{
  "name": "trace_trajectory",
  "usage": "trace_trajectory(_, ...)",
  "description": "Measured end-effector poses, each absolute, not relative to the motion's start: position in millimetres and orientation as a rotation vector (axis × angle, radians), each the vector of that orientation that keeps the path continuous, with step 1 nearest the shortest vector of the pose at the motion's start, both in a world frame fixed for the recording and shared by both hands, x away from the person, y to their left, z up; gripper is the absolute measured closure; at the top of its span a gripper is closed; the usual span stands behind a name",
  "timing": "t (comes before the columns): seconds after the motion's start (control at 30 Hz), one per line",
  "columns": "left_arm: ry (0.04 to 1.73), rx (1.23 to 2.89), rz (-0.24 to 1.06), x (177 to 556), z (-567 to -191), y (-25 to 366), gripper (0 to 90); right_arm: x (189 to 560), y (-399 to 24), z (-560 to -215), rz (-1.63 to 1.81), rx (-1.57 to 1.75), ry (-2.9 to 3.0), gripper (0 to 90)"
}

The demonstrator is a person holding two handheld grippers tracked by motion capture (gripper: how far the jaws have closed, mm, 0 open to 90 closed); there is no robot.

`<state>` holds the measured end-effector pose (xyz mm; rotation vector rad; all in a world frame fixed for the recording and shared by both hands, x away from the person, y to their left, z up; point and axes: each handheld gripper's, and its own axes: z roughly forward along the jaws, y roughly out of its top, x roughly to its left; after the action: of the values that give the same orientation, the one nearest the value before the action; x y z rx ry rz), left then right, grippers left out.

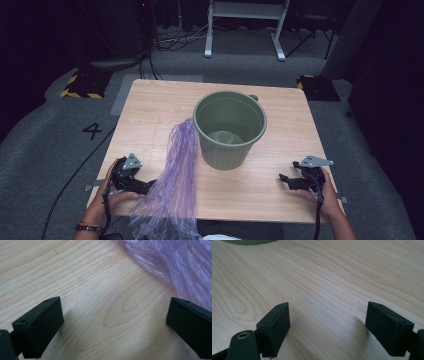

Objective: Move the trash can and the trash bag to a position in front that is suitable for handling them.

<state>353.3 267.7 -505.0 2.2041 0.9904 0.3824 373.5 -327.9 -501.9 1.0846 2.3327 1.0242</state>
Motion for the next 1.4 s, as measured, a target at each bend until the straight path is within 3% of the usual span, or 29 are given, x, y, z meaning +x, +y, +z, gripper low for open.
trace_trajectory(0.07,1.004,2.18,0.38,352,-502,272,9.5,373,-323,-502,1.027,1.063,2.342,20.9)
trace_trajectory(0.13,0.996,2.163,0.389,351,-498,275,22.7,374,-322,-502,1.035,1.061,2.343,21.1)
trace_trajectory(0.2,0.992,2.138,0.398,350,-493,276,15.0,374,-322,-502,1.039,1.064,2.346,21.0)
trace_trajectory(0.27,0.984,2.124,0.406,349,-490,277,18.4,374,-322,-503,1.042,1.066,2.346,21.1)
trace_trajectory(0.47,0.868,2.08,0.386,341,-472,263,16.2,374,-323,-503,1.05,1.073,2.348,22.1)
trace_trajectory(0.8,0.707,2.227,0.272,341,-488,227,24.6,375,-323,-503,1.059,1.071,2.355,24.3)
trace_trajectory(1.0,0.682,2.272,0.251,343,-497,217,30.3,375,-323,-503,1.059,1.071,2.355,24.2)
trace_trajectory(1.27,0.666,2.256,0.278,351,-503,209,21.3,375,-323,-503,1.06,1.073,2.355,23.8)
trace_trajectory(1.4,0.77,2.23,0.338,364,-503,207,20.8,375,-323,-503,1.058,1.078,2.351,23.8)
